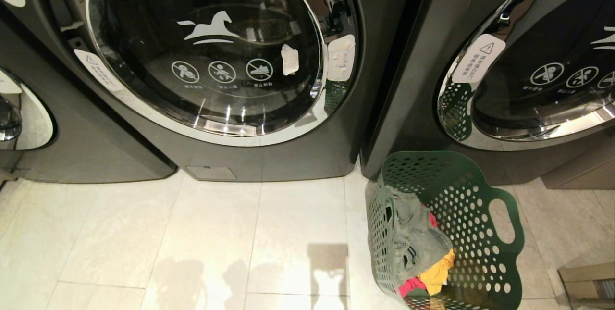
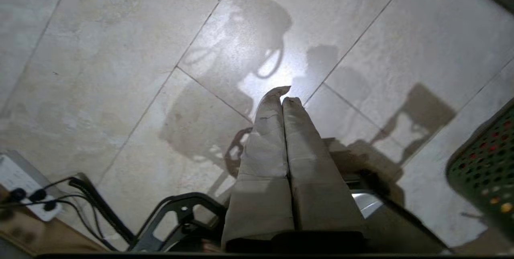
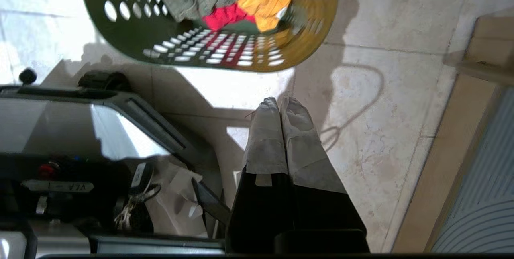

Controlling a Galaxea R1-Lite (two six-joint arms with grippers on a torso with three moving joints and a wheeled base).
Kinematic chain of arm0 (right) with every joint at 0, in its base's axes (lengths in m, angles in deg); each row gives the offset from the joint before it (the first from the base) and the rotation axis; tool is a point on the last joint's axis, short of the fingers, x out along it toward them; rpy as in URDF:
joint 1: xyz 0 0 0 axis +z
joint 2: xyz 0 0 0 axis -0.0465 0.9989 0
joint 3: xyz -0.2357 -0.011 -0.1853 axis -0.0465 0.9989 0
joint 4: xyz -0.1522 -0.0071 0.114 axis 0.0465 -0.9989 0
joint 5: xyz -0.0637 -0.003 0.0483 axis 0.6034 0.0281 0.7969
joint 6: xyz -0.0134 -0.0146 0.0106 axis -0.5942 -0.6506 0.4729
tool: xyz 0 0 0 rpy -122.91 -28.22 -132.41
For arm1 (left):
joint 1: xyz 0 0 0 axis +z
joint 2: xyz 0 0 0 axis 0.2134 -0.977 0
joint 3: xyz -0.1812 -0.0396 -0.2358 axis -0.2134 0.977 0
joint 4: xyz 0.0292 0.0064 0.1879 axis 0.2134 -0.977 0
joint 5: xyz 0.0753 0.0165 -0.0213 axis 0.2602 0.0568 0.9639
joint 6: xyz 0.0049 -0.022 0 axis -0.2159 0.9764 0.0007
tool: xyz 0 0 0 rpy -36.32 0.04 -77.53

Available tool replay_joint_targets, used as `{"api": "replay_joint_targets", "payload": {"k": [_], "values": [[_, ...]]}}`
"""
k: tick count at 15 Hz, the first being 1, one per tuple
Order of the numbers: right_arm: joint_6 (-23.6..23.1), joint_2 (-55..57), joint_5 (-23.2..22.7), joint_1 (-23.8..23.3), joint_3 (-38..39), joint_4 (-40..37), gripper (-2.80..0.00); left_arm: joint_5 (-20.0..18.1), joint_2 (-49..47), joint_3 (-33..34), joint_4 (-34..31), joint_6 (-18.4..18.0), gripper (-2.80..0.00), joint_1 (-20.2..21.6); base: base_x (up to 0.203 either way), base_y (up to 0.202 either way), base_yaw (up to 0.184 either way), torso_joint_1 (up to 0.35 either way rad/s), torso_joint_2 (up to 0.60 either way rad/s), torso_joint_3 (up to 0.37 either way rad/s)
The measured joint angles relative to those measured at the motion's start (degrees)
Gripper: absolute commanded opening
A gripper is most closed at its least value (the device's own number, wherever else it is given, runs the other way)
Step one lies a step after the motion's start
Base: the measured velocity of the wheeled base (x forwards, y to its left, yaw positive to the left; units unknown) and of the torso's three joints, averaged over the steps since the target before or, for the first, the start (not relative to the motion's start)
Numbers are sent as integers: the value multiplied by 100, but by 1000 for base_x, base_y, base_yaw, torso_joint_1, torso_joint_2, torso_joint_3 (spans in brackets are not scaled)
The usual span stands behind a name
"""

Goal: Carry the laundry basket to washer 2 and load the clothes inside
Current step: Open the lid of the washing machine

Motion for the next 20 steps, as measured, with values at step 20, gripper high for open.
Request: {"api": "replay_joint_targets", "payload": {"k": [20], "values": [[-678,-3313,252,523,888,-929,-280,-1491,4080,2429,1049,-3222,-280,-147,0,0,0,0,0,0]]}}
